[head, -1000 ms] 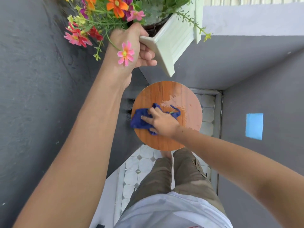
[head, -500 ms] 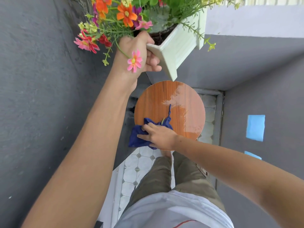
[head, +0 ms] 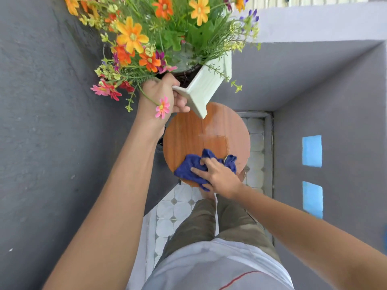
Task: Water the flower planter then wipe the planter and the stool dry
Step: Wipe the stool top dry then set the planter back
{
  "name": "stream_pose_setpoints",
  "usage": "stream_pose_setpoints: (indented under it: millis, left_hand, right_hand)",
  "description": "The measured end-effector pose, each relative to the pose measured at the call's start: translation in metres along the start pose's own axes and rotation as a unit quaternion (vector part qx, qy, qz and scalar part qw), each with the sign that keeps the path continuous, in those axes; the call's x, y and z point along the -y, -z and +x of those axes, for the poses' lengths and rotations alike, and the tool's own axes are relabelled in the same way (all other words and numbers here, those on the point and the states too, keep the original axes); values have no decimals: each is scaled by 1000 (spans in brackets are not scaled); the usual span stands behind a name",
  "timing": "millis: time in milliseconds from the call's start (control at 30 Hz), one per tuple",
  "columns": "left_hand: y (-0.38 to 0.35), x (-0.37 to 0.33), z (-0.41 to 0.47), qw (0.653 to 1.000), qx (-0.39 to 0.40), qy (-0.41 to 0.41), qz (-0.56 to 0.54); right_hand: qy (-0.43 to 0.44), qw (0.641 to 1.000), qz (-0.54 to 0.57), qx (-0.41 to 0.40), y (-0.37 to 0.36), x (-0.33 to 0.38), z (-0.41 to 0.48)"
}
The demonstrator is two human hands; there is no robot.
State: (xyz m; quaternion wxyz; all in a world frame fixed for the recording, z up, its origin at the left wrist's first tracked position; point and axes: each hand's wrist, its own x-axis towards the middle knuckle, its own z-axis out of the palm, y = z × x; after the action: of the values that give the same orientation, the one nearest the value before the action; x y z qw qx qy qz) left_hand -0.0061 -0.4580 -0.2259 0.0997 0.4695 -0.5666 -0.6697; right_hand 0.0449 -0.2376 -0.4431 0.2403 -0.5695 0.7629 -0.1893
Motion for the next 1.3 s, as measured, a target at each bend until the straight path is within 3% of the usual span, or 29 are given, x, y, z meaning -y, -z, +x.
stream_pose_setpoints:
  millis: [67,133,200,267,333,433,567,667,800,900,1100,1300]
  left_hand:
    - [0,12,-4,1000,2,7,14]
    - [1,24,-9,1000,15,15,21]
    - [2,37,-12,999,18,22,25]
    - [3,51,-17,999,17,32,25]
    - [2,67,-24,999,15,46,22]
    - [2,88,-32,998,4,59,30]
    - [3,110,-39,996,-12,73,41]
    - [5,124,-47,994,-13,85,60]
    - [4,146,-63,993,-29,86,71]
    - [-8,160,-75,992,-55,96,62]
    - [-44,187,-99,979,-121,165,-21]
    - [-69,193,-121,979,-37,189,72]
  right_hand:
    - [44,998,-22,28,-1,-5,-18]
    - [19,999,-31,-16,10,-27,-19]
    - [-100,991,-9,-94,30,-58,-10]
    - [-249,954,5,-169,46,-84,-3]
    - [-316,927,17,-202,45,-85,-2]
    - [-250,949,-13,-194,21,-55,-16]
    - [-123,989,14,-81,-11,-19,-59]
    - [-179,978,51,-91,-11,-18,-83]
    - [-391,892,120,-190,13,-32,-75]
    - [-468,835,193,-215,31,-38,-64]
    - [-466,723,378,-342,58,-12,-91]
    - [-481,670,420,-378,68,25,-141]
